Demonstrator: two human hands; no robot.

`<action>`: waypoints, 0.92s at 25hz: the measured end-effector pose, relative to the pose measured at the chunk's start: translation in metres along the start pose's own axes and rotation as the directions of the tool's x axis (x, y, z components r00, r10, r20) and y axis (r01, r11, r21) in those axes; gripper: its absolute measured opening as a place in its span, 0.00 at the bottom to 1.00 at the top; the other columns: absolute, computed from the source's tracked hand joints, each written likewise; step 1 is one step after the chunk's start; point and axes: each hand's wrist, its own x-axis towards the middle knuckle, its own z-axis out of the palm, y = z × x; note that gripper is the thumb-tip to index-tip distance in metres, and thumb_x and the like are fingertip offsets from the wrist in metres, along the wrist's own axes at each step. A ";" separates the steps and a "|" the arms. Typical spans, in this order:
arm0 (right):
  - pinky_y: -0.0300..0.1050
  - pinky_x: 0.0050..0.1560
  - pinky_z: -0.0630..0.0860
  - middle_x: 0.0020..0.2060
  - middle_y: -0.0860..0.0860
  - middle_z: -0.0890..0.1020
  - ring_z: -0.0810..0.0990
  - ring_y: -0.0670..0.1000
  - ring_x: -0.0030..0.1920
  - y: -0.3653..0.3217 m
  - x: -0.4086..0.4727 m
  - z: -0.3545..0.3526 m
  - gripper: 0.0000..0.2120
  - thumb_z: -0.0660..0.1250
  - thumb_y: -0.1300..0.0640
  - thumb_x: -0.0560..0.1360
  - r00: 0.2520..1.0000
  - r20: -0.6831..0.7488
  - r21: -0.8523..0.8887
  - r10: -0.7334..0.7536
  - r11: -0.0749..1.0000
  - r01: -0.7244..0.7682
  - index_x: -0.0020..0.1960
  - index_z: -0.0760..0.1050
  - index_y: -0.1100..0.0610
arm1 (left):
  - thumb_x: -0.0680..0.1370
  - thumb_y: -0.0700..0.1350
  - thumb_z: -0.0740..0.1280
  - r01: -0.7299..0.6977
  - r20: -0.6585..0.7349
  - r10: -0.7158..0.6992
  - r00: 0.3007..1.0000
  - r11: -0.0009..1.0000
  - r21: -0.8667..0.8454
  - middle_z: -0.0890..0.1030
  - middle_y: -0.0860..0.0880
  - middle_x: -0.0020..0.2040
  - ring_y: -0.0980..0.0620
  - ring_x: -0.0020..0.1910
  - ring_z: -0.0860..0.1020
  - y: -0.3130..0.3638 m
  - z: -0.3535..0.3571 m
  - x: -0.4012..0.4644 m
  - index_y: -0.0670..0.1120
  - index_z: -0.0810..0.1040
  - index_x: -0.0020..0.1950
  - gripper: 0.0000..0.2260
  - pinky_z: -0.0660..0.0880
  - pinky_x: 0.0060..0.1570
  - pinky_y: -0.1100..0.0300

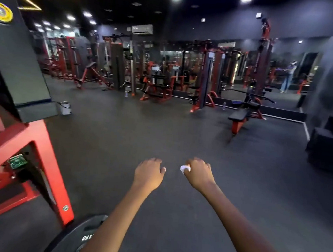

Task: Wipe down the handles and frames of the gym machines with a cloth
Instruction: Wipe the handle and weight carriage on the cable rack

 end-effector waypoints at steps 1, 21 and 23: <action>0.44 0.49 0.63 0.38 0.50 0.70 0.67 0.53 0.40 0.009 0.030 0.012 0.16 0.58 0.59 0.74 1.000 0.004 0.017 -0.018 1.000 0.018 0.29 0.60 0.49 | 0.82 0.51 0.57 0.020 -0.011 -0.020 1.000 1.000 -0.001 0.74 0.50 0.67 0.47 0.64 0.73 -0.003 0.011 0.026 0.48 0.71 0.70 0.18 0.68 0.61 0.56; 0.47 0.55 0.69 0.55 0.56 0.78 0.75 0.57 0.59 -0.106 0.619 0.256 0.13 0.59 0.52 0.78 0.791 0.198 0.190 -0.578 0.815 0.548 0.54 0.76 0.59 | 0.82 0.51 0.57 0.530 -0.115 -0.518 0.848 0.833 0.159 0.75 0.47 0.66 0.46 0.64 0.74 -0.246 0.069 0.517 0.46 0.72 0.68 0.18 0.69 0.61 0.54; 0.47 0.54 0.69 0.55 0.56 0.79 0.75 0.57 0.59 -0.139 0.683 0.275 0.13 0.60 0.52 0.78 0.741 0.190 0.223 -0.644 0.763 0.607 0.53 0.76 0.59 | 0.81 0.52 0.57 0.601 -0.137 -0.585 0.799 0.781 0.170 0.75 0.47 0.65 0.45 0.63 0.74 -0.287 0.059 0.565 0.45 0.73 0.67 0.18 0.69 0.60 0.55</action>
